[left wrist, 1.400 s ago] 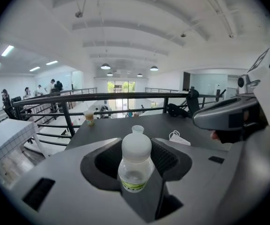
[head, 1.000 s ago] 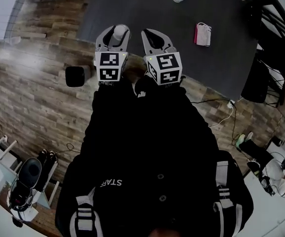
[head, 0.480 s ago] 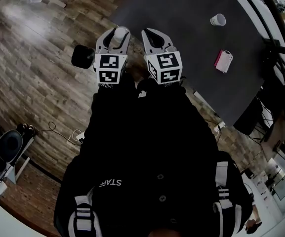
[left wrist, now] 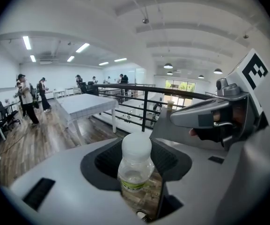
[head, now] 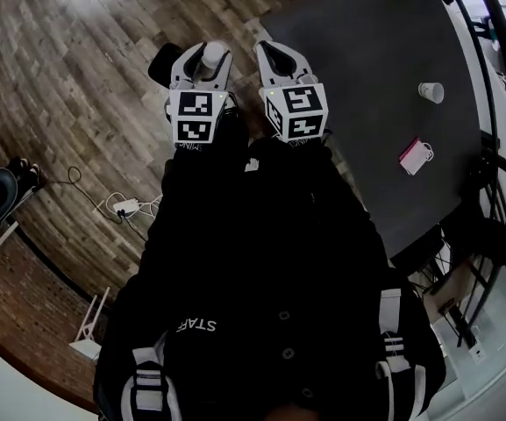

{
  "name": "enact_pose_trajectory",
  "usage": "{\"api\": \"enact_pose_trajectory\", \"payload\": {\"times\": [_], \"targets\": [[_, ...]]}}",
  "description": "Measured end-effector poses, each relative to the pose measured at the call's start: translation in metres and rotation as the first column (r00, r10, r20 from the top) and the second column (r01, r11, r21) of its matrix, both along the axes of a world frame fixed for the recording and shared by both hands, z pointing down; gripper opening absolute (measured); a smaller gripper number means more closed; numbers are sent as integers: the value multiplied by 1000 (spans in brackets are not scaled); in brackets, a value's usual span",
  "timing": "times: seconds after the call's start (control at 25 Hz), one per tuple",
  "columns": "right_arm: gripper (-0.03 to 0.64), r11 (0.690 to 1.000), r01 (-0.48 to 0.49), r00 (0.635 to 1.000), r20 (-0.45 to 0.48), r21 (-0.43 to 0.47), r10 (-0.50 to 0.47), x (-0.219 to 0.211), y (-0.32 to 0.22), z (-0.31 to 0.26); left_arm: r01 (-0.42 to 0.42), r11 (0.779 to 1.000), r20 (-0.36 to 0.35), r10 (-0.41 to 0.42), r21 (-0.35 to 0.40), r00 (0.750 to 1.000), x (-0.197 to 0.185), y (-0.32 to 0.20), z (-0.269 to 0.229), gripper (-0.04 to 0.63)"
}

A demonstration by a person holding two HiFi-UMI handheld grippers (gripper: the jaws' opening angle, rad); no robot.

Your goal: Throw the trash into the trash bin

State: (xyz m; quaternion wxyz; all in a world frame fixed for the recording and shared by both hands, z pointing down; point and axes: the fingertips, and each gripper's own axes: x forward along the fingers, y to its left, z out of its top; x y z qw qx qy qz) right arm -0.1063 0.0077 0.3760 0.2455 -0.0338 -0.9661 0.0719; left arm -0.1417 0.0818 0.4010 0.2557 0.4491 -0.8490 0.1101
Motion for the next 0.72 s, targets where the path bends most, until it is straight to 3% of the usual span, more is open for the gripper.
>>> {"api": "enact_pose_trajectory", "payload": {"times": [0.36, 0.72], "targets": [[14, 988, 153, 986, -72, -3, -153, -68, 59, 49, 168, 985, -12, -168, -27, 986, -56, 73, 48, 192], [14, 972, 234, 963, -135, -24, -235, -108, 100, 124, 252, 965, -47, -256, -69, 966, -79, 131, 142, 192]]}}
